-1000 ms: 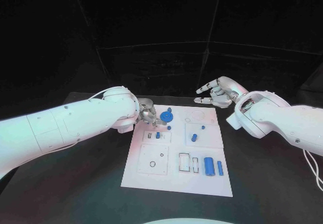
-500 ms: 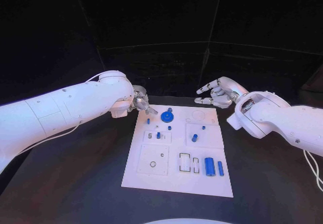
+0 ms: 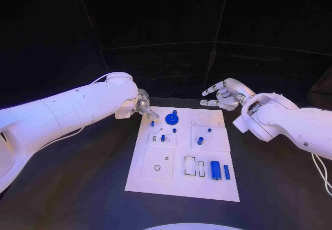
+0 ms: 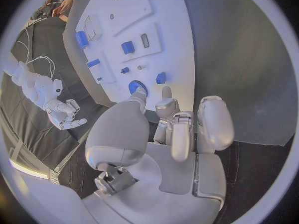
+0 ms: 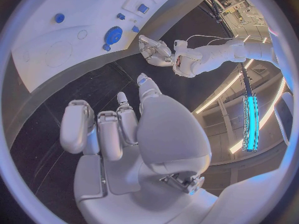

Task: Assemble the parts on the task board

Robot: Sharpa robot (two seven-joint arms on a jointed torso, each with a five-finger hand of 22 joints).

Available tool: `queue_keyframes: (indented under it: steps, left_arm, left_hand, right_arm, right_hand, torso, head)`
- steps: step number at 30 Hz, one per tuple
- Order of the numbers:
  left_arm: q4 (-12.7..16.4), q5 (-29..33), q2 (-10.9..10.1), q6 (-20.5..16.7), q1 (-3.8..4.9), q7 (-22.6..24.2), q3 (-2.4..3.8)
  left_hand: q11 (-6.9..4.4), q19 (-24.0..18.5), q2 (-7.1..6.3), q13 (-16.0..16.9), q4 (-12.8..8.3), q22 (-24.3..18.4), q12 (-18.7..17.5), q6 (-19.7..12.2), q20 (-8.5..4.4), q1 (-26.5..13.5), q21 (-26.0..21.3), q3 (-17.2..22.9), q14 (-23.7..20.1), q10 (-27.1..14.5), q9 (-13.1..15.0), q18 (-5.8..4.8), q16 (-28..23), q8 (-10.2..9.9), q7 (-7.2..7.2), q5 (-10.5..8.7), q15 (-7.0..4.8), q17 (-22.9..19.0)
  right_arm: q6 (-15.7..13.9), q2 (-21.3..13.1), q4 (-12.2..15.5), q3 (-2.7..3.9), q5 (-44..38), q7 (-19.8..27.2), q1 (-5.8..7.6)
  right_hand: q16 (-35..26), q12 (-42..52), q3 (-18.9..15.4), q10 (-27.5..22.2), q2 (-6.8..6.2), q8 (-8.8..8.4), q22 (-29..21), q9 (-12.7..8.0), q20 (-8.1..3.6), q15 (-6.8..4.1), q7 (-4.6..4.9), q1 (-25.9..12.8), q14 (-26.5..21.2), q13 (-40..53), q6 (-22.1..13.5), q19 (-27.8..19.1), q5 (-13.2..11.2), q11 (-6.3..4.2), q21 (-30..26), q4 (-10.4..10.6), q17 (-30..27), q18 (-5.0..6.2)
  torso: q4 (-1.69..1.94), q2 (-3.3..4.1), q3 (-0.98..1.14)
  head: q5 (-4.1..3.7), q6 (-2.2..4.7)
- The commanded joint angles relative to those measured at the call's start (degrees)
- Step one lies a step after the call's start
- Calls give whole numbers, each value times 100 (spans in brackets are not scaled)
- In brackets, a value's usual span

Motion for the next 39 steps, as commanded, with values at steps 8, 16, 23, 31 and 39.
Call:
queue_keyframes:
  steps: [8, 16, 23, 31, 39]
  left_arm:
    - [-301, -76, 207, 152, -93, -7, -72]
    - [-355, -76, 258, 120, -129, -4, -82]
    - [-424, -77, 297, 138, -138, -5, -83]
    - [-504, -76, 357, 154, -149, -6, -83]
    - [-577, -76, 406, 187, -170, -3, -83]
  left_hand:
    - [-17, 40, 75, 41, 99, 57, 55, 103, 26, -60, 39, -207, 584, 49, -27, 70, 36, 25, -29, -22, 12, 1509]
    - [-21, 43, 84, 51, 106, 70, 64, 118, 23, -58, 48, -233, 584, 55, -27, 68, 36, 32, -35, -21, 8, 1509]
    - [-35, 45, 161, 57, 61, 77, 74, 148, 12, 86, 49, -276, 584, 66, -35, 67, 36, 51, -49, -20, -4, 1509]
    - [-40, 45, 334, 51, -36, 84, 74, 163, 5, 334, 45, -255, 584, 67, -50, 67, 36, 66, -52, -18, -9, 1509]
    - [-40, 47, 348, 56, -42, 92, 78, 166, 6, 350, 50, -253, 584, 70, -51, 65, 36, 69, -53, -18, -9, 1509]
  right_arm:
    - [29, 15, 12, 3, -4, 39, 12]
    - [31, 29, 7, 3, -4, 41, 12]
    - [36, 42, -3, 3, -4, 42, 12]
    - [41, 51, -6, 3, -4, 41, 12]
    - [29, 57, -6, 3, -4, 48, 12]
  right_hand:
    - [-35, -29, -35, -55, 30, 32, -10, -7, 5, -27, -11, -38, 387, 237, 28, -34, -13, -3, -30, -11, 478, 20]
    - [-35, -29, -35, -55, 30, 32, -10, -7, 5, -27, -11, -38, 387, 237, 28, -34, -13, -3, -30, -11, 478, 20]
    - [-35, -29, -35, -55, 30, 32, -10, -7, 5, -27, -11, -38, 387, 237, 28, -34, -13, -3, -30, -11, 478, 20]
    - [-35, -29, -35, -55, 30, 32, -10, -7, 5, -27, -11, -38, 387, 237, 28, -34, -13, -3, -30, -11, 478, 20]
    - [-35, -26, -34, -54, 40, 35, -12, -8, 5, -28, -12, -28, 388, 240, 29, -34, -10, -4, -32, -17, 482, 20]
  torso:
    - [1, -1, 1]
    - [9, -9, 6]
    - [9, -12, 5]
    - [8, -10, 6]
    - [9, -12, 4]
  head:
    - [-9, -9]
    - [-18, -24]
    - [-16, -27]
    - [-12, -32]
    - [3, -46]
